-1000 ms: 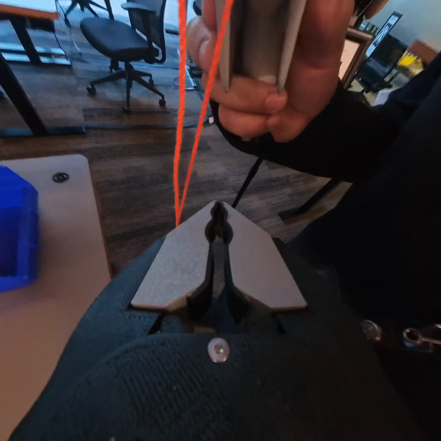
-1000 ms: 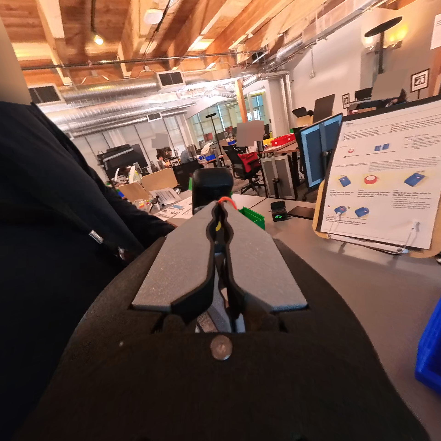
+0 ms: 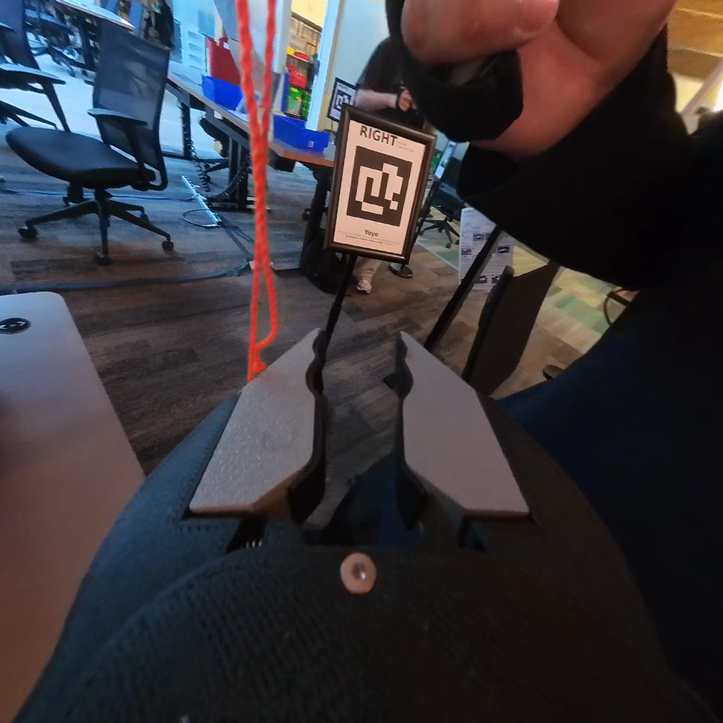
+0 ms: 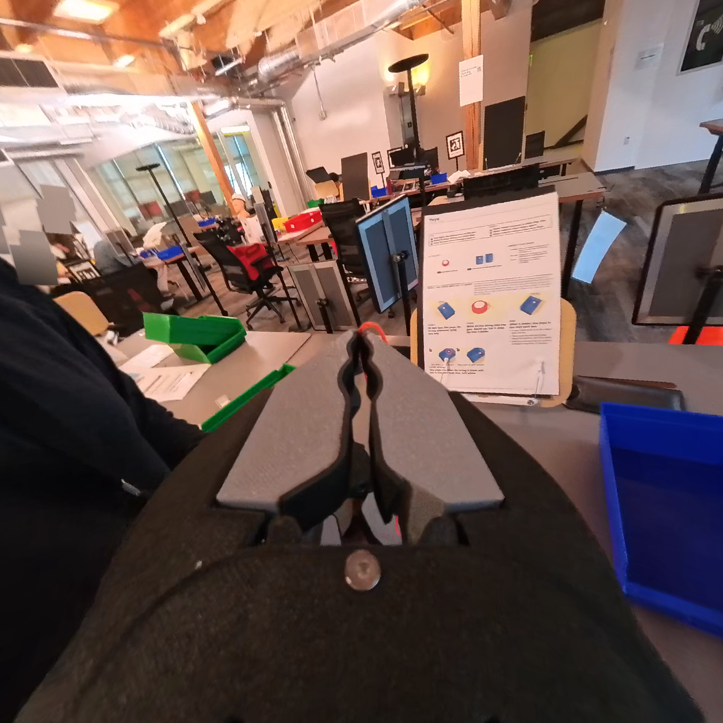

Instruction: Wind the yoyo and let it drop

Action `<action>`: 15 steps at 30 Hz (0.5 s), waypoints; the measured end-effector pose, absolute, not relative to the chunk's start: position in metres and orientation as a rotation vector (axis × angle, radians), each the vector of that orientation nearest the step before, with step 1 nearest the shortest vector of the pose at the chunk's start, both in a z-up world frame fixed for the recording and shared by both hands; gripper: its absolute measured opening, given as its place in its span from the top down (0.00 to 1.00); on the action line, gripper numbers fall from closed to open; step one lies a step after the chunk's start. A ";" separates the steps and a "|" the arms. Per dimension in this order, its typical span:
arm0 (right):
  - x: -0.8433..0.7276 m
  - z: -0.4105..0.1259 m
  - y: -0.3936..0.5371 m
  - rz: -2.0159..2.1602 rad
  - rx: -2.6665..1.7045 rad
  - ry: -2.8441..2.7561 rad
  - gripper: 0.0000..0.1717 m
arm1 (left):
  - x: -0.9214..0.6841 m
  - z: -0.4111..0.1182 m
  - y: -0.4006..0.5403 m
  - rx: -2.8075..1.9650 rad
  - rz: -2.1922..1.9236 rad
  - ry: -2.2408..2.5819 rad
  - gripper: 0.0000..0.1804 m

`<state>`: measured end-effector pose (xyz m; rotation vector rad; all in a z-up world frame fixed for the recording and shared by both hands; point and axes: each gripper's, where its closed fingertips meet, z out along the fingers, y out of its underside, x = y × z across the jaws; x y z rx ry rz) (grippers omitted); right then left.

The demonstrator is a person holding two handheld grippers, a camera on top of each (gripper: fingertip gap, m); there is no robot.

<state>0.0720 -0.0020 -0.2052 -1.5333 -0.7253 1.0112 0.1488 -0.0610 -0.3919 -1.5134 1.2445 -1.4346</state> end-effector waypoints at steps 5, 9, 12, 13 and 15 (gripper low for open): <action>0.072 -0.205 -0.004 1.044 -1.475 -0.827 1.00 | 0.156 -0.395 -0.048 -1.590 -1.363 1.168 0.80; 0.096 -0.200 -0.013 1.122 -1.401 -0.909 1.00 | 0.186 -0.423 -0.042 -1.727 -1.287 1.197 0.86; 0.128 -0.193 -0.023 1.185 -1.348 -0.931 1.00 | 0.219 -0.435 -0.047 -1.776 -1.264 1.214 0.94; 0.141 -0.193 -0.025 1.184 -1.337 -0.940 1.00 | 0.230 -0.434 -0.050 -1.772 -1.267 1.214 0.95; 0.167 -0.196 -0.025 1.146 -1.337 -0.958 1.00 | 0.252 -0.436 -0.053 -1.801 -1.245 1.239 0.91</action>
